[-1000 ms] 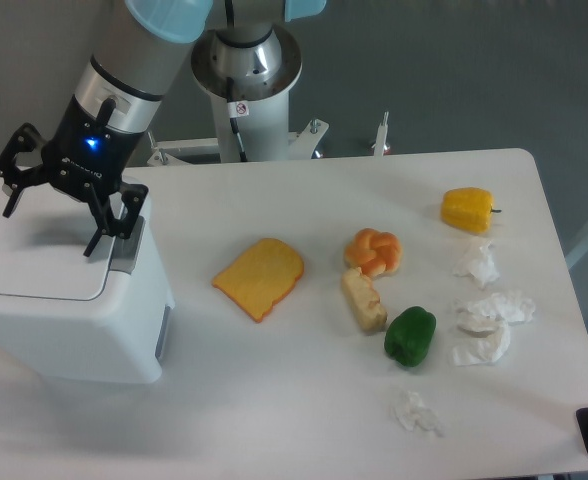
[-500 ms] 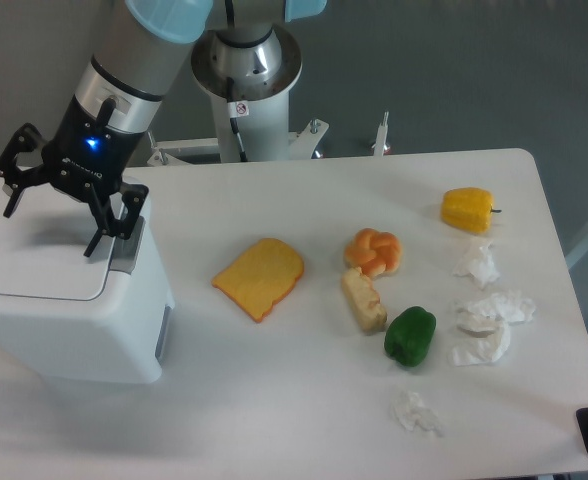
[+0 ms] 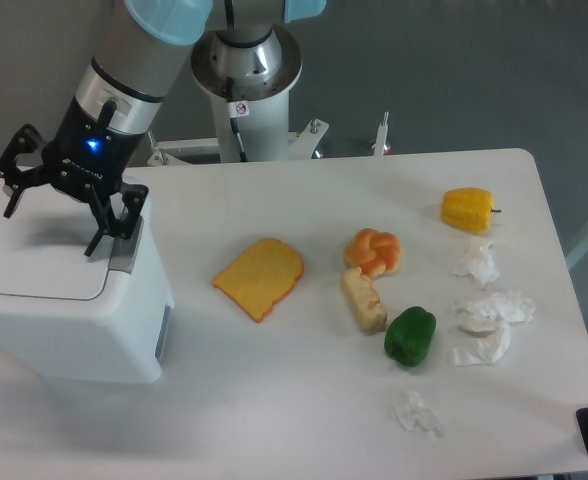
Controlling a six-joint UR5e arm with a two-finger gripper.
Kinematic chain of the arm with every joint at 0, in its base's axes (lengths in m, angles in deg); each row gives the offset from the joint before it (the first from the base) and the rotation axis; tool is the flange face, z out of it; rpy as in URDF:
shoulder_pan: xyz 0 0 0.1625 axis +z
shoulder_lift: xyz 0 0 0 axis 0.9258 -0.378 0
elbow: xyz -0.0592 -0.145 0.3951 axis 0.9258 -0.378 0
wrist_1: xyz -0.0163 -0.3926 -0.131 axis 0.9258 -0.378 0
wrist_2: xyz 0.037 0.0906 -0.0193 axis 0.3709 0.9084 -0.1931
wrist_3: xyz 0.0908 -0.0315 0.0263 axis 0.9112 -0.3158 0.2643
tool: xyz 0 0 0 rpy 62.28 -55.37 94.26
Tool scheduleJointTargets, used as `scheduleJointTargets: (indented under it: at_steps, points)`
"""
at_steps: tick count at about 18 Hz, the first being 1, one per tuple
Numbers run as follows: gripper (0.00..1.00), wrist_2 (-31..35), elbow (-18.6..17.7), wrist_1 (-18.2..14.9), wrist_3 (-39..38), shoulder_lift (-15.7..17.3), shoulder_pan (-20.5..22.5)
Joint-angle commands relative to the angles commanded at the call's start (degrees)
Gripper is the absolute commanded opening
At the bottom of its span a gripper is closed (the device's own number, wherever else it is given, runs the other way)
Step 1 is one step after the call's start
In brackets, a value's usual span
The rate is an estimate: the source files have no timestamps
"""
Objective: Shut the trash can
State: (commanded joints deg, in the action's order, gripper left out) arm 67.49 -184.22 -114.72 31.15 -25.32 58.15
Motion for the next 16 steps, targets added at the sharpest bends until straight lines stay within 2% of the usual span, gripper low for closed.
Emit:
scheduleJointTargets:
  at_steps: [7, 9, 12, 16]
  points:
    - [1.00, 0.3, 1.2, 0.1, 0.8, 0.9, 0.5]
    - [1.00, 0.5, 2.9, -0.1, 0.1, 0.8, 1.6]
    - [1.00, 0.5, 3.9, -0.2, 0.0, 0.9, 4.1]
    - [1.00, 0.4, 3.9, 0.1, 1.0, 1.6, 9.8]
